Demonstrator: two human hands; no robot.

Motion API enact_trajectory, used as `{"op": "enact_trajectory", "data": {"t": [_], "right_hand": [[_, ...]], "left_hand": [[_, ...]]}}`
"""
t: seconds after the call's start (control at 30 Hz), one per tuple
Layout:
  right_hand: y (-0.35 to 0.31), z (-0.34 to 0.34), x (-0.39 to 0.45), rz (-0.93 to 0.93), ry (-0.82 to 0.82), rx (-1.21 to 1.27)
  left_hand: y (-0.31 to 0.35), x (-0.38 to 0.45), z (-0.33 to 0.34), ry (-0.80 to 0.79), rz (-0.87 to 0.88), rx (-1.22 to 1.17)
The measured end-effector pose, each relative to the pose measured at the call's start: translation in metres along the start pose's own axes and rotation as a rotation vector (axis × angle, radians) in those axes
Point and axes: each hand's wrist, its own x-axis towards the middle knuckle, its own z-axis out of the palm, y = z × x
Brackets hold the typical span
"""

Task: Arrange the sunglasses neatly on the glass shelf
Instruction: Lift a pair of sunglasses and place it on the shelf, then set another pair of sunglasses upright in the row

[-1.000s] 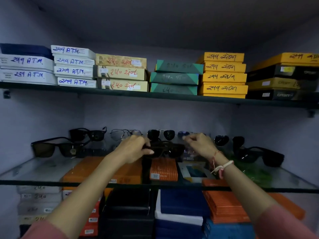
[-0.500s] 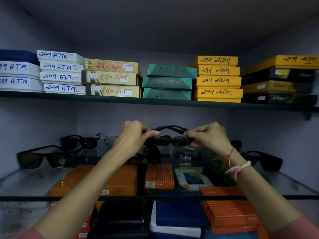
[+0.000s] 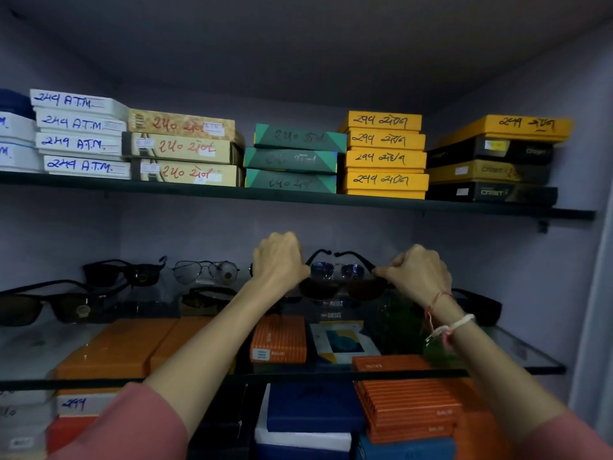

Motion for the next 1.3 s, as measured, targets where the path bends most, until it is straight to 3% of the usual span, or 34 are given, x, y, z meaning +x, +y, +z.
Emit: {"op": "enact_trajectory", "data": {"t": [0.4, 0.77, 0.9, 1.0, 1.07, 1.17, 1.3], "right_hand": [[0.041, -0.001, 0.018, 0.155, -0.143, -0.055], [0.043, 0.009, 0.038, -0.020, -0.312, -0.496], [0.027, 0.005, 0.032, -0.046, -0.238, -0.665], [0.003, 0.009, 0.023, -0.166, -0.078, -0.477], [-0.019, 0.015, 0.014, -0.226, -0.070, -0.290], [-0.055, 0.031, -0.003, -0.291, -0.188, -0.089], [-0.087, 0.064, -0.022, -0.288, -0.418, 0.059]], "left_hand": [[0.034, 0.009, 0.048, -0.281, -0.178, -0.161], [0.029, 0.012, 0.043, -0.411, -0.168, -0.211], [0.009, 0.011, 0.031, -0.347, -0.137, -0.223], [-0.018, 0.009, 0.013, -0.219, -0.133, -0.201], [-0.039, 0.007, 0.002, -0.168, -0.119, -0.148], [-0.066, 0.000, -0.009, -0.168, -0.102, -0.057], [-0.090, -0.013, -0.011, -0.293, -0.052, 0.029]]}}
